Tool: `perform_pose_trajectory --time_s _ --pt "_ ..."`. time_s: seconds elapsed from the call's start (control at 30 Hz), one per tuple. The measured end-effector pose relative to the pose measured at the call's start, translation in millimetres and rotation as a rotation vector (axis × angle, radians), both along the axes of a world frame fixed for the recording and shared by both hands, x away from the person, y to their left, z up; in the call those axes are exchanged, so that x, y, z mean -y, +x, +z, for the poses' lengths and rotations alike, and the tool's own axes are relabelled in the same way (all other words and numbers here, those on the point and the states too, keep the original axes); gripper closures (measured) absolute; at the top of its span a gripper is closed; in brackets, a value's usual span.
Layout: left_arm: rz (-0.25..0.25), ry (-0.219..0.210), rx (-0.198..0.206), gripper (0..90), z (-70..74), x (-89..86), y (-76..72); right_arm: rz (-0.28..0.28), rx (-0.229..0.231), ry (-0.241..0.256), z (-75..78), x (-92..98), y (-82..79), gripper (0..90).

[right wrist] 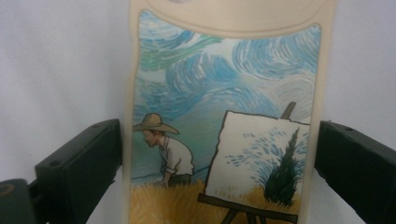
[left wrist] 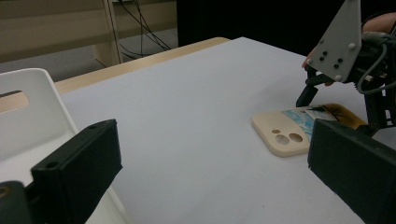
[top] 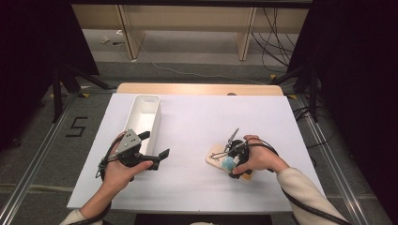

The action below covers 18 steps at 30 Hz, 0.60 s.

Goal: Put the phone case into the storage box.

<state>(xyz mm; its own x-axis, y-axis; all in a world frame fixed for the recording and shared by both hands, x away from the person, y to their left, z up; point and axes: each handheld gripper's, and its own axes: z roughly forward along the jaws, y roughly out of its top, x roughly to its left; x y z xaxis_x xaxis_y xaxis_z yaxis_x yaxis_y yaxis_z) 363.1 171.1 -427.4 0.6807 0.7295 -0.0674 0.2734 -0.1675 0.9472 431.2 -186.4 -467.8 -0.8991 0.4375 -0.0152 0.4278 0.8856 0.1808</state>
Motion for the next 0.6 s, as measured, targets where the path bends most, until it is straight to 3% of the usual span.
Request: perform_pose_trajectory --time_s 0.6 --pt "-0.002 0.001 0.002 2.1 0.2 -0.1 0.0 0.005 -0.005 -0.005 1.6 -1.0 -0.5 6.8"
